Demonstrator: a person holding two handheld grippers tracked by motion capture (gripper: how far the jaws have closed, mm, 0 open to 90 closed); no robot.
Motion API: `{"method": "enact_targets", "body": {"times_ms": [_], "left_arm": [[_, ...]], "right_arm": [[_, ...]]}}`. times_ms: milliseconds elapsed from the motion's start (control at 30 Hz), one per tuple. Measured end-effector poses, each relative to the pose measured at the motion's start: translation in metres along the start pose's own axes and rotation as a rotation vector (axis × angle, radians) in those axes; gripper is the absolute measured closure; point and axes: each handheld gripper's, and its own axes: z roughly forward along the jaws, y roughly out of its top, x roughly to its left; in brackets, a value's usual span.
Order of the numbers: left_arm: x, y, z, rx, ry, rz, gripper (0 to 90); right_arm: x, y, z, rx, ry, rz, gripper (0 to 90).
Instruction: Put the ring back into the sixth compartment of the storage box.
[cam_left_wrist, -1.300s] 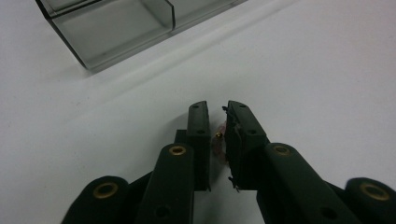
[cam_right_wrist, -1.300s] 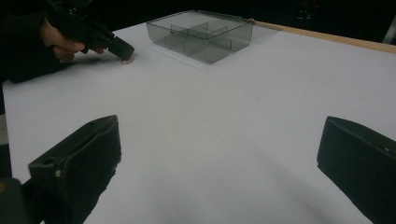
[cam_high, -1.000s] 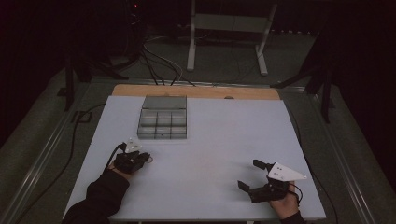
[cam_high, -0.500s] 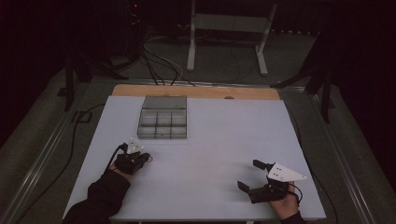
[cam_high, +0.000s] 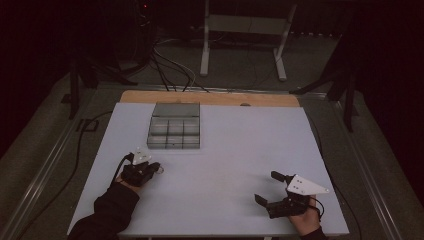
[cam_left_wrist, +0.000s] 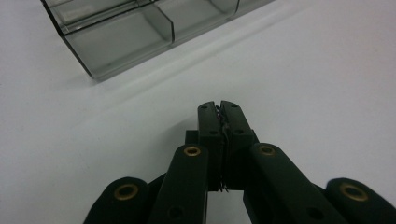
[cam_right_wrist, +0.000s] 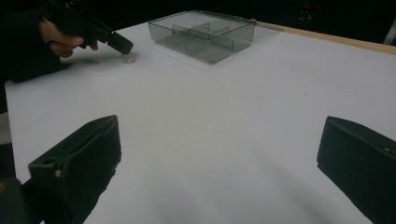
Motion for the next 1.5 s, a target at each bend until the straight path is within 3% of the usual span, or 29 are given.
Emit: {"method": "enact_targets", "body": {"times_ms": [533, 1500], "left_arm": [[-0.008, 0.008, -0.011, -0.036, -0.006, 0.035, 90.0], [-0.018, 0.026, -0.020, -0.080, -0.082, 0.083, 90.0]], "right_arm": [[0.000, 0.000, 0.000, -0.001, -0.004, 0.002, 0.0], [0.000, 0.000, 0.001, 0.001, -0.005, 0.003, 0.0]]}}
